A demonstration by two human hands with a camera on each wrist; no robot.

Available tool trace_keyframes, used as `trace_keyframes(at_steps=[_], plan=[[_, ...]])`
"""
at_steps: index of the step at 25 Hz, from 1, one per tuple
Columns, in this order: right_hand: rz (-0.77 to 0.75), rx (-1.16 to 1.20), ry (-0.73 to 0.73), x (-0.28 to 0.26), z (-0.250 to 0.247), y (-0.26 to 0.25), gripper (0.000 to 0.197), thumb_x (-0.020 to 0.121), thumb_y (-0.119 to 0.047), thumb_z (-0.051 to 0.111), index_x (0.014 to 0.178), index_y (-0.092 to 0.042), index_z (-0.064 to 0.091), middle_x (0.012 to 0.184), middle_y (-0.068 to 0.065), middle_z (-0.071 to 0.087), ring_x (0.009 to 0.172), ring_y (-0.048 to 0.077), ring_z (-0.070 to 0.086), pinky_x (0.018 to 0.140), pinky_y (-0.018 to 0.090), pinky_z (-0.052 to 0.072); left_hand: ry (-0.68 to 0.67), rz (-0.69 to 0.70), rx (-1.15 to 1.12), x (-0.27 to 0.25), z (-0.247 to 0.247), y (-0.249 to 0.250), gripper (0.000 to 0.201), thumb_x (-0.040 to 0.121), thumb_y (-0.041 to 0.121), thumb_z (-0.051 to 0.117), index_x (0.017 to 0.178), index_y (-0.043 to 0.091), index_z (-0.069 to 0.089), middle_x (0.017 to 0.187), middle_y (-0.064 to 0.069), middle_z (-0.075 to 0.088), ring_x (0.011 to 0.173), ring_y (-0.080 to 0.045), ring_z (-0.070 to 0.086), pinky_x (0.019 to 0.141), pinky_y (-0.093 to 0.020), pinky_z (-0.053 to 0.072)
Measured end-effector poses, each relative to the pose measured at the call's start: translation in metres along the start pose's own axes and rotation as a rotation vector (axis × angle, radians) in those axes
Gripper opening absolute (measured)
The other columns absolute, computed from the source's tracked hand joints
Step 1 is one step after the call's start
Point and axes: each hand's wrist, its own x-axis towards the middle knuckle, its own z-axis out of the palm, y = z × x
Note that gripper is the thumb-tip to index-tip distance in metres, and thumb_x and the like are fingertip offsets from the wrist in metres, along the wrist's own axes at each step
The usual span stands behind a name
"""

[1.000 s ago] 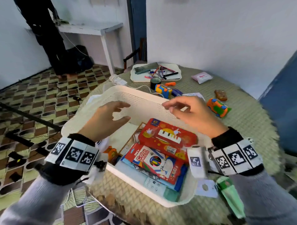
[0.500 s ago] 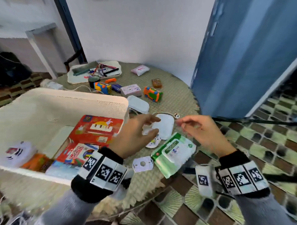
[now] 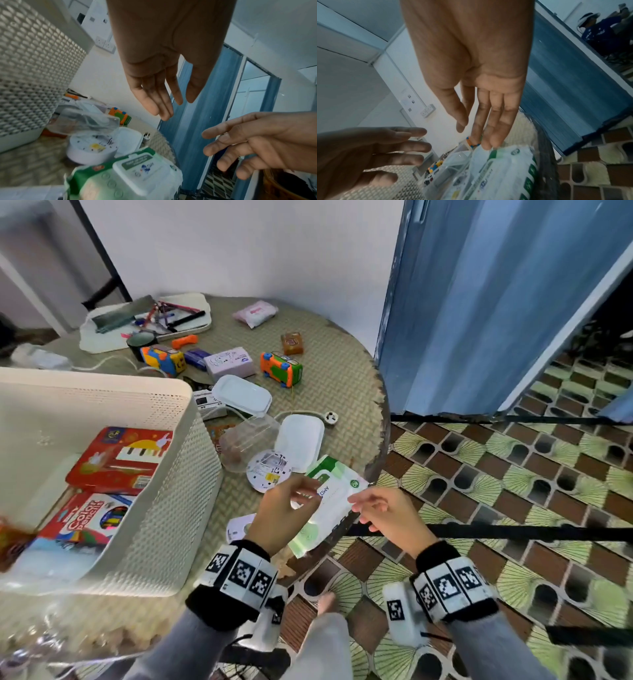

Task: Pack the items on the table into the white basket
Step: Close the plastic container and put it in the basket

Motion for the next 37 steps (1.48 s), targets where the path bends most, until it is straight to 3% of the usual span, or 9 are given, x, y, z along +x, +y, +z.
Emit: trace_keyframes(at_steps=[5,10,14,18,24,26,30,33,37], plan=[[0.022,-0.095,-0.053,0.042,-0.012,0.021,0.017,0.093,-0.009,0.056,0.102,-0.017,0.067,0.091,-0.018,0.063,0.085,-0.002,0.057,0.074,0.011,0.043,-0.026,-0.081,0.005,0.033,0.027,-0.027,0.018,0.087,0.013,0.064,0.103,0.02,0.063,0.098,0.008,0.065,0.083,0.001,0.059,0.069,-0.003,0.04],[0.046,-0.108,-0.11,0.092,-0.034,0.026,0.016,0.093,-0.011,0.058,0.103,-0.017,0.067,0.101,-0.001,0.065,0.092,0.01,0.056,0.076,0.021,0.046,0.072,-0.158,-0.059,0.072,0.043,-0.034,0.016,0.087,0.012,0.064,0.099,0.022,0.064,0.094,0.007,0.066,0.077,0.005,0.059,0.066,-0.007,0.045],[0.054,-0.061,-0.165,0.134,-0.044,0.017,0.015,0.092,-0.01,0.059,0.102,-0.017,0.067,0.1,-0.001,0.064,0.085,0.008,0.058,0.064,0.012,0.044,0.155,-0.198,-0.075,0.102,0.046,-0.034,0.017,0.087,0.013,0.062,0.098,0.027,0.063,0.094,0.011,0.066,0.076,0.005,0.059,0.064,-0.007,0.045],[0.051,-0.084,-0.277,0.165,-0.045,0.004,0.012,0.091,-0.013,0.059,0.097,-0.022,0.066,0.09,-0.01,0.06,0.084,0.007,0.056,0.08,0.024,0.049,0.239,-0.273,-0.047,0.118,0.041,-0.034,0.017,0.088,0.014,0.062,0.101,0.025,0.064,0.093,0.011,0.066,0.072,0.003,0.057,0.07,-0.018,0.048],[-0.084,-0.124,-0.431,0.221,-0.045,-0.012,0.015,0.09,-0.004,0.058,0.101,-0.01,0.067,0.081,-0.011,0.06,0.073,0.005,0.054,0.061,0.012,0.043,0.417,-0.374,-0.099,0.136,0.041,-0.036,0.022,0.087,0.013,0.062,0.095,0.034,0.064,0.091,0.013,0.066,0.078,-0.003,0.061,0.072,-0.038,0.058],[-0.131,-0.124,-0.505,0.241,-0.046,-0.019,0.014,0.09,-0.003,0.058,0.099,-0.007,0.067,0.078,-0.009,0.06,0.069,0.004,0.054,0.054,0.009,0.041,0.498,-0.409,-0.075,0.145,0.046,-0.033,0.021,0.086,0.014,0.063,0.096,0.033,0.064,0.091,0.013,0.066,0.078,-0.001,0.06,0.071,-0.032,0.057],[-0.241,-0.198,-0.642,0.284,-0.058,-0.027,0.015,0.089,-0.007,0.061,0.088,-0.021,0.068,0.078,-0.003,0.064,0.061,0.004,0.056,0.053,0.011,0.041,0.701,-0.465,-0.075,0.16,0.059,-0.019,0.02,0.085,0.011,0.064,0.098,0.026,0.065,0.093,0.009,0.068,0.082,-0.002,0.062,0.064,-0.008,0.043],[-0.267,-0.261,-0.717,0.306,-0.065,-0.031,0.013,0.09,-0.011,0.061,0.089,-0.022,0.068,0.077,0.0,0.065,0.056,0.002,0.057,0.052,0.012,0.041,0.813,-0.506,-0.095,0.163,0.065,-0.013,0.02,0.085,0.006,0.064,0.098,0.021,0.065,0.093,0.006,0.068,0.082,-0.002,0.061,0.066,-0.007,0.043],[-0.346,-0.351,-0.872,0.316,-0.064,-0.039,0.016,0.091,-0.013,0.06,0.087,-0.028,0.066,0.09,0.012,0.068,0.069,0.014,0.06,0.059,0.019,0.046,0.949,-0.587,-0.124,0.153,0.07,0.0,0.02,0.086,0.002,0.061,0.1,0.015,0.065,0.094,0.0,0.067,0.078,-0.001,0.058,0.062,-0.008,0.045]])
